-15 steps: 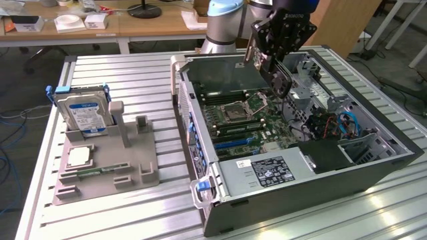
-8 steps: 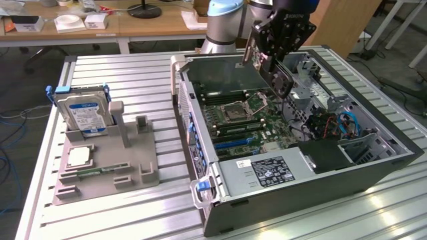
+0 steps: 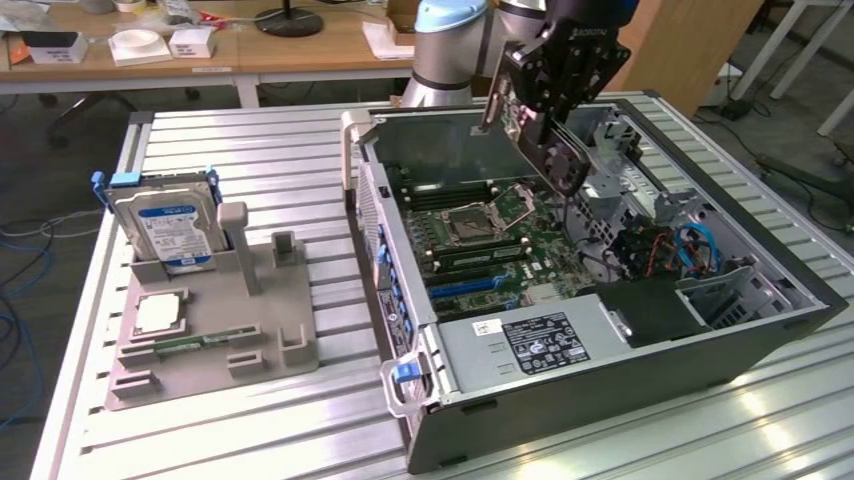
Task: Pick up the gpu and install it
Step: 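Insert the gpu into the slot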
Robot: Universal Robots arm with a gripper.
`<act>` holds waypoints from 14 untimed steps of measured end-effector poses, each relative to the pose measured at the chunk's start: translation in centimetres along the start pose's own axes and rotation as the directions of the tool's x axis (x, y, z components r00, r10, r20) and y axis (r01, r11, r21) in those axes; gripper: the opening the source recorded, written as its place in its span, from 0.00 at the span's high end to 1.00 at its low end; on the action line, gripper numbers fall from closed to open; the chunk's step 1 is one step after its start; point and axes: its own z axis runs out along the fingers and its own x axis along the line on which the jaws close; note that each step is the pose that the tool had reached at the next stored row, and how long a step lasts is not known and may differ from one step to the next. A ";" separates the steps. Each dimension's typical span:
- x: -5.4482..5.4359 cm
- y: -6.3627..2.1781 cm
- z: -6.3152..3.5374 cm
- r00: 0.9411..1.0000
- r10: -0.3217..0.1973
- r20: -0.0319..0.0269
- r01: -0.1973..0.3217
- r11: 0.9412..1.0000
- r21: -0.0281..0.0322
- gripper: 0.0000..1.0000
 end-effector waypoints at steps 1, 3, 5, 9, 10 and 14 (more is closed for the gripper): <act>0.0 0.00 0.00 1.000 -0.006 0.000 0.006 1.000 0.000 0.74; 0.0 0.00 0.00 1.000 -0.018 0.000 0.018 1.000 0.000 0.74; 0.0 0.00 0.00 1.000 -0.029 0.000 0.029 1.000 0.000 0.74; 0.0 0.00 0.00 0.999 -0.049 0.000 0.049 0.999 0.000 0.74; 0.0 0.00 0.00 0.999 -0.054 0.000 0.054 0.999 0.000 0.74; 0.0 0.00 0.01 0.997 -0.076 0.000 0.076 0.997 0.001 0.74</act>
